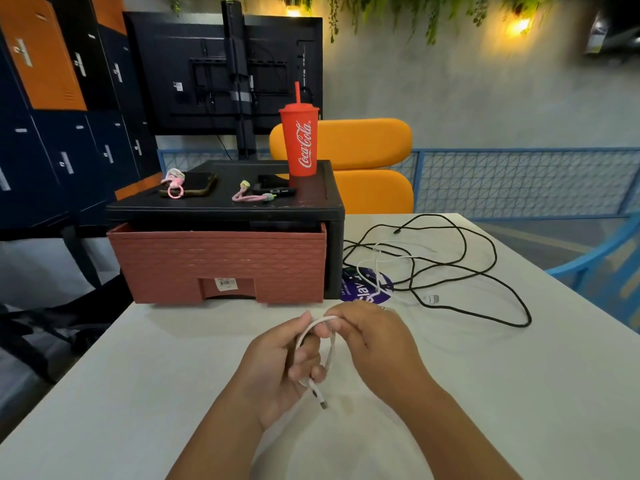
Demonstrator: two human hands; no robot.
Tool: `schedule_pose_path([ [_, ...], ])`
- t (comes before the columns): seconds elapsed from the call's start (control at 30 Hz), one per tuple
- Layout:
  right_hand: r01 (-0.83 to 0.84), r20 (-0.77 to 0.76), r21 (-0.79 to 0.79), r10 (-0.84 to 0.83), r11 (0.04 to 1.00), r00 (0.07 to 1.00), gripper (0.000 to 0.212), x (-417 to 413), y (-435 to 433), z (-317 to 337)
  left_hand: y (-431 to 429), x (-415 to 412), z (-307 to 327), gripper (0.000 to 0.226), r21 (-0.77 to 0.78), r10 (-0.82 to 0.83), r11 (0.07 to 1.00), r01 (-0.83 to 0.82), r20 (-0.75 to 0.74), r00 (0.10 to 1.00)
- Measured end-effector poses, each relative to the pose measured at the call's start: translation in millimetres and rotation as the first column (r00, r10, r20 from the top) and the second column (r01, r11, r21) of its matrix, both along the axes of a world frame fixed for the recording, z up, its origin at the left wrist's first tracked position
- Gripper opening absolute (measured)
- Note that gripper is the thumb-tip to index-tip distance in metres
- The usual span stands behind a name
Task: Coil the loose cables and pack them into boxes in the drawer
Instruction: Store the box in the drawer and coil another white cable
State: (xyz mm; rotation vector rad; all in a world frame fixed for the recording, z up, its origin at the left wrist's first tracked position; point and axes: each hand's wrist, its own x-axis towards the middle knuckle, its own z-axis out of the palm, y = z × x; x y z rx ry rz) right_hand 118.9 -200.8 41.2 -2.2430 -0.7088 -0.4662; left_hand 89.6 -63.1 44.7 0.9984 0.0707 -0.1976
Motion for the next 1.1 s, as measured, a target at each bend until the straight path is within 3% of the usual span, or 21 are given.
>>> schedule_pose_path([
  [0.07,0.031,0.013,-0.006,-0.031,0.999,0.999,0.043,1,-2,0,0,3,-1,0.039,-0.034,0.059,0.998,-0.058,0.01,0.998],
  [0.17,-0.096,-0.094,0.075,0.103,0.993,0.99,0.021,1,-7,5,6,8,-2,0.036,-0.207,0.133,0.97,-0.124,0.029,0.991],
  [0.3,-0.213,-0.388,-0.202,0.121,0.956,0.914,0.014,-2,-19,10,18,14,-4,0.039,-0.37,0.259,0.898,-0.239,0.005,0.966],
  [0.4,-0.269,-0.504,-0.163,0.154,0.949,0.85,0.017,-6,-23,17,23,16,-5,0.043,-0.399,0.377,0.851,-0.343,0.008,0.926],
  [0.57,-0.425,-0.61,0.065,0.373,0.903,0.699,0.024,-19,-19,32,18,12,-5,0.026,-0.228,0.418,0.897,-0.378,0.16,0.894],
  [0.63,-0.459,-0.617,0.117,0.427,0.881,0.661,0.017,-23,-19,34,10,9,-6,0.026,-0.002,0.369,0.925,-0.38,0.245,0.897],
  [0.7,-0.479,-0.608,0.147,0.461,0.865,0.646,0.012,-24,-18,35,2,7,-9,0.029,0.321,0.28,0.861,-0.396,0.351,0.894],
  [0.77,-0.483,-0.555,0.193,0.501,0.854,0.664,0.009,-25,-18,36,-5,5,-16,0.031,0.493,0.15,0.798,-0.345,0.393,0.907],
  [0.9,-0.354,-0.348,0.416,0.506,0.838,0.789,0.018,-17,-21,35,-14,0,-14,0.031,0.459,0.056,0.861,-0.218,0.341,0.938],
  [1.0,-0.104,-0.237,0.537,0.268,0.837,0.934,0.03,-6,-22,30,-19,-7,-8,0.046,0.415,-0.013,0.899,-0.138,0.34,0.94],
  [1.1,0.032,-0.232,0.506,0.1,0.862,0.967,0.026,2,-20,22,-23,-10,-2,0.035,0.267,0.004,0.96,-0.082,0.28,0.96],
])
